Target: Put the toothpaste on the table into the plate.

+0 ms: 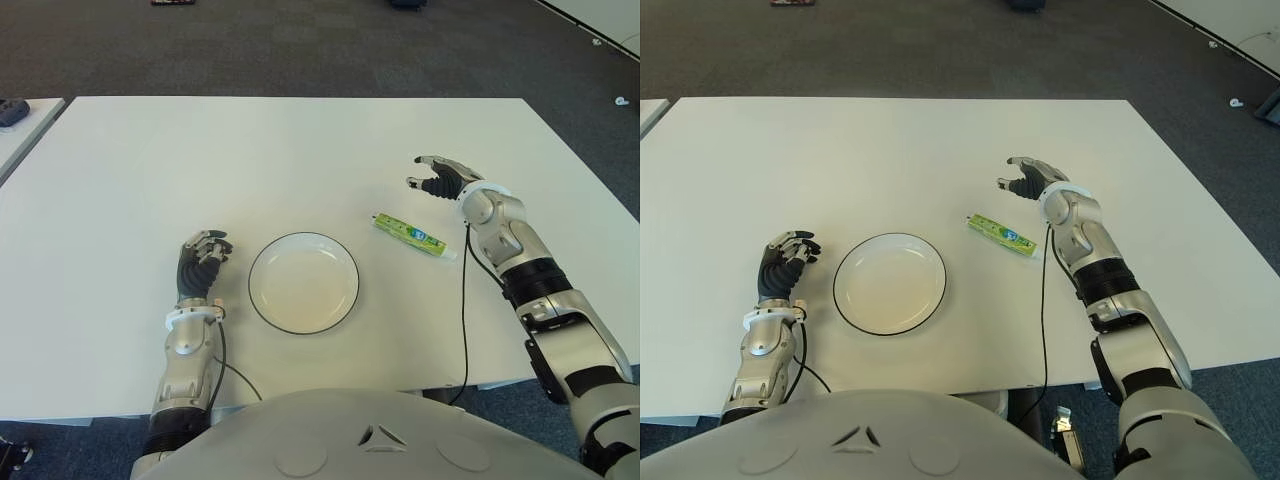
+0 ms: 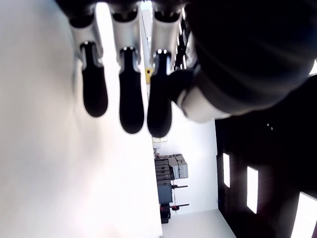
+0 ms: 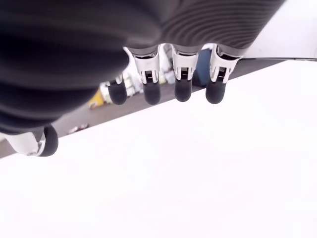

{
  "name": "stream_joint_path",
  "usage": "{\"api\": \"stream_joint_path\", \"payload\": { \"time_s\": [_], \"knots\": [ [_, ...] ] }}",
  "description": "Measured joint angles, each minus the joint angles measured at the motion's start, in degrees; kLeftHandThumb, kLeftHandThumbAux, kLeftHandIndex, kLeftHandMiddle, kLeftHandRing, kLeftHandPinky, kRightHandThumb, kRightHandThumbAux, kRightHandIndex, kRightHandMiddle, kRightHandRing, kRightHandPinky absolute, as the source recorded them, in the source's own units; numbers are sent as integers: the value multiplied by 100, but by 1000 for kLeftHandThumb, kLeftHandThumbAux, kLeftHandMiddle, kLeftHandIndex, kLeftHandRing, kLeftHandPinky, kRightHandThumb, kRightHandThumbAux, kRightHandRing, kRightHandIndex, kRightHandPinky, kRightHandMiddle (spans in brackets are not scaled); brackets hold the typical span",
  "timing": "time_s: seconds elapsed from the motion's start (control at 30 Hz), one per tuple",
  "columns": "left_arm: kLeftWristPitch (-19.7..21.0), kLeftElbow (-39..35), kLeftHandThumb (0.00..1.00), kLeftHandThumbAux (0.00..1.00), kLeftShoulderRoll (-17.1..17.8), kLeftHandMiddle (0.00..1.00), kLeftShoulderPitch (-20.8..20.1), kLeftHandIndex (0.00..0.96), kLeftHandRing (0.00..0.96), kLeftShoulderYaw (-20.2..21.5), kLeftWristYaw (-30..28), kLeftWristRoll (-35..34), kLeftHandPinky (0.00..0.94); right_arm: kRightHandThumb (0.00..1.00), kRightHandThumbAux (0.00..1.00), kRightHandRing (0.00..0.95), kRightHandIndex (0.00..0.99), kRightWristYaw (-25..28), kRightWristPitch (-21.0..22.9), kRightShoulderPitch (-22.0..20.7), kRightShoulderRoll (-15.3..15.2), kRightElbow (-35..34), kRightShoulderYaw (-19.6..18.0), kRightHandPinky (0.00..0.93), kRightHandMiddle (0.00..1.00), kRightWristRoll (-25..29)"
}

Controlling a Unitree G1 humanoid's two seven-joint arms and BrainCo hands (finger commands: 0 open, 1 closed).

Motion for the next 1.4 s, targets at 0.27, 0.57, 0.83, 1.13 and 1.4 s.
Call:
{"api": "stream_joint_path", "payload": {
  "time_s": [0.27,0.57,0.83,1.13,1.4],
  "knots": [
    [-2,-1,700,719,0,532,0,427,519,2,0,1,485,415,178,0,0,1054,378,25,-314,-895,206,0,0,-509],
    [17,-49,701,719,-21,528,37,428,514,-2,1,3,483,388,124,0,0,1487,402,147,-434,-1123,323,0,0,-831],
    [128,-198,703,718,-74,524,76,428,515,-5,2,2,488,388,101,0,0,1611,391,314,-449,-1003,462,0,0,-1069],
    [130,-221,702,718,-124,523,87,428,513,-22,76,62,484,406,127,0,0,1610,366,551,-386,-874,613,0,0,-1257],
    [130,-220,701,718,-139,518,86,428,509,-37,107,109,481,482,190,0,0,1610,330,761,-310,-912,704,0,0,-1356]
  ]
}}
